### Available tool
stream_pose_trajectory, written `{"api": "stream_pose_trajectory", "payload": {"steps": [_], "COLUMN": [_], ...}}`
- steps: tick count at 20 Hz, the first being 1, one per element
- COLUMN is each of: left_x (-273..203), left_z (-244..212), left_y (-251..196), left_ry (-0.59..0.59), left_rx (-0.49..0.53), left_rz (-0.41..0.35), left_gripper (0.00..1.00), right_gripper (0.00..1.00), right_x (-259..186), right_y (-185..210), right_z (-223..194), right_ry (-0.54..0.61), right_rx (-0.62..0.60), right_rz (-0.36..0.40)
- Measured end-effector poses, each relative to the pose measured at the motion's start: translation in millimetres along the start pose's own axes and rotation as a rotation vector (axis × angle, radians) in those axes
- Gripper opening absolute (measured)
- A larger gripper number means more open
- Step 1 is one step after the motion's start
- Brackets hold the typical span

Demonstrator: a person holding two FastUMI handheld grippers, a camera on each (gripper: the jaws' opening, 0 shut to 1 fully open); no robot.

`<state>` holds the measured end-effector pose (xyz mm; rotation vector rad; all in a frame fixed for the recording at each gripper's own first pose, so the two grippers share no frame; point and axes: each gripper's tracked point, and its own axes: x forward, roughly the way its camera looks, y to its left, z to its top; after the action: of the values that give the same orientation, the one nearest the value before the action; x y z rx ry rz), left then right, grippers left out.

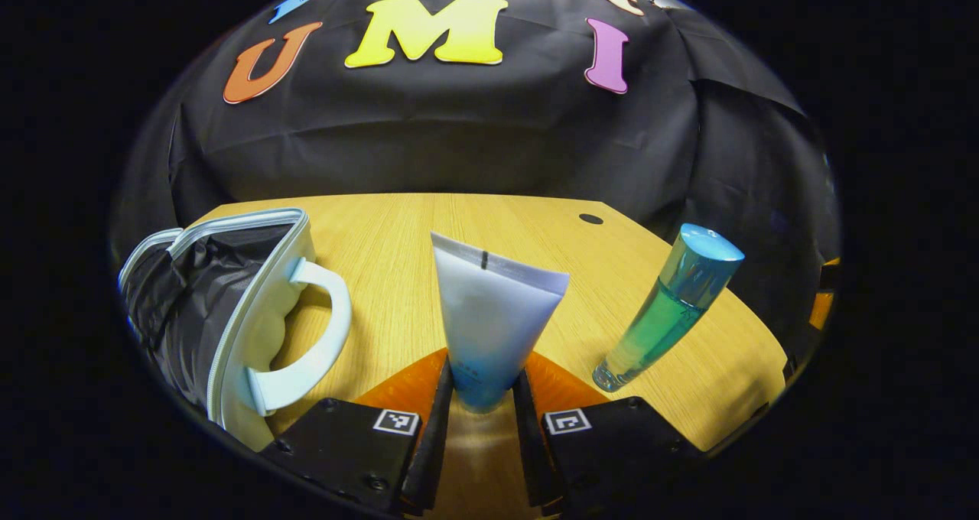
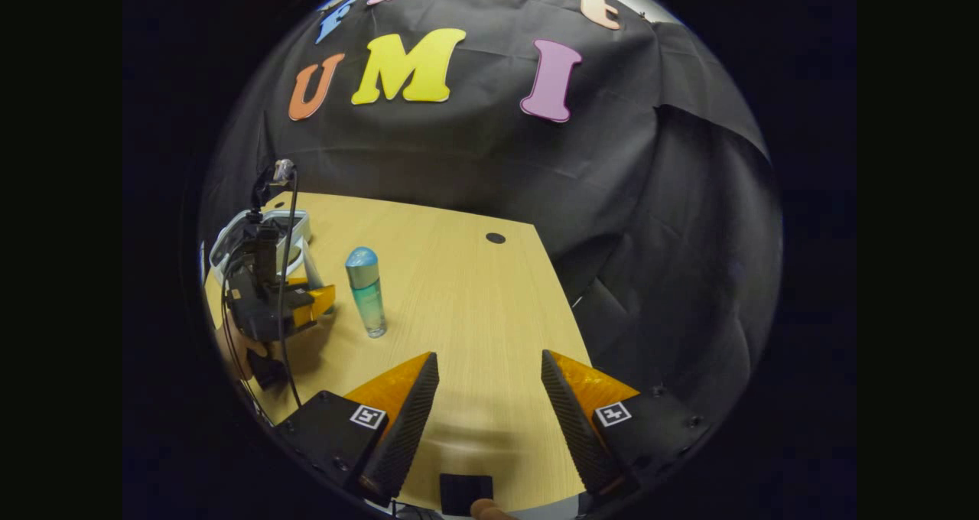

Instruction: First open the suitcase, pack the skin care products into it, and then close the suitcase.

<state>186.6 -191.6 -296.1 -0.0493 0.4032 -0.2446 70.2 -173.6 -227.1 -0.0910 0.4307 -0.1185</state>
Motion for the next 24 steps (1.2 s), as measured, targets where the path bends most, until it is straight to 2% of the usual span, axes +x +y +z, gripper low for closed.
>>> {"api": "stream_pose_trajectory", "payload": {"steps": [4, 8, 11, 14, 17, 24], "left_x": [-24.2, -67.9, -102.1, -135.2, -160.7, -185.5], "left_z": [4.8, 17.5, 22.6, 27.4, 30.3, 28.3], "left_y": [-4.9, 1.8, 20.4, 47.5, 72.3, 110.3], "left_ry": [0.024, 0.029, 0.043, 0.044, 0.053, 0.066], "left_rx": [0.024, 0.055, 0.049, 0.036, 0.025, -0.026], "left_rz": [-0.008, 0.009, 0.052, 0.13, 0.203, 0.248], "left_gripper": [0.45, 0.45, 0.45, 0.45, 0.45, 0.45], "right_gripper": [0.81, 0.81, 0.81, 0.81, 0.8, 0.8], "right_x": [3.2, 13.3, 27.7, 48.9, 73.2, 123.0], "right_y": [18.8, 55.7, 87.8, 117.5, 141.0, 162.7], "right_z": [6.5, 11.1, 9.7, 9.5, 8.6, 1.9], "right_ry": [-0.004, 0.004, 0.012, 0.018, 0.024, 0.035], "right_rx": [0.006, 0.009, 0.018, 0.052, 0.081, 0.116], "right_rz": [0.043, 0.121, 0.168, 0.198, 0.211, 0.169]}}
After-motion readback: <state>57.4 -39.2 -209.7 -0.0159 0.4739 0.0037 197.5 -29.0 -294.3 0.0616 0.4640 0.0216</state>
